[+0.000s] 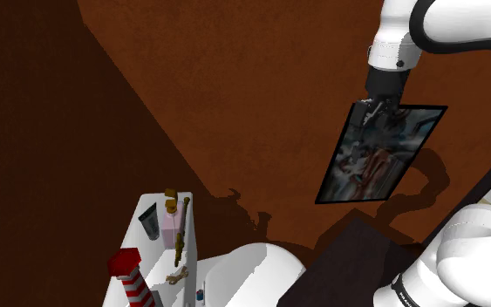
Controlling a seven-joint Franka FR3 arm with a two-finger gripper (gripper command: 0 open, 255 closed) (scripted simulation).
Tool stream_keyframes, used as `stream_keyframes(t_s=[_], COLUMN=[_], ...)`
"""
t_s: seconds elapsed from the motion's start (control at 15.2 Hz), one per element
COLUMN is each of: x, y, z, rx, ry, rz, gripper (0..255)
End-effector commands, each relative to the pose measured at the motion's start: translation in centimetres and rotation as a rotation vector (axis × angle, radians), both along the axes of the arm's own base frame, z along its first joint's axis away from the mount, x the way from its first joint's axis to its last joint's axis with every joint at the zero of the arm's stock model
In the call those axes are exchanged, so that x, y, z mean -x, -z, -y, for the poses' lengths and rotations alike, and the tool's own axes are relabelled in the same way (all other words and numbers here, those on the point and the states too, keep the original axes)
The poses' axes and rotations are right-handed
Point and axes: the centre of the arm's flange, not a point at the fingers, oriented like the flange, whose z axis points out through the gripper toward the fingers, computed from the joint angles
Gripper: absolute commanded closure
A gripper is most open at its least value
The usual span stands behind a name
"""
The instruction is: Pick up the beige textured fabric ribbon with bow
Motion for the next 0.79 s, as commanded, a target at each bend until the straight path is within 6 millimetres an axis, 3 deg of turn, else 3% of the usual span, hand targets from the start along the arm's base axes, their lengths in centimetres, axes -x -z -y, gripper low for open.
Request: stream_keyframes(t_s=[0.0,0.73], x=[0.0,-0.8], y=[0.0,10.9], z=[0.0,-8.9], rx=[0.000,-0.022], ry=[0.000,-0.007], rz=[0.000,0.110], gripper=[0,0])
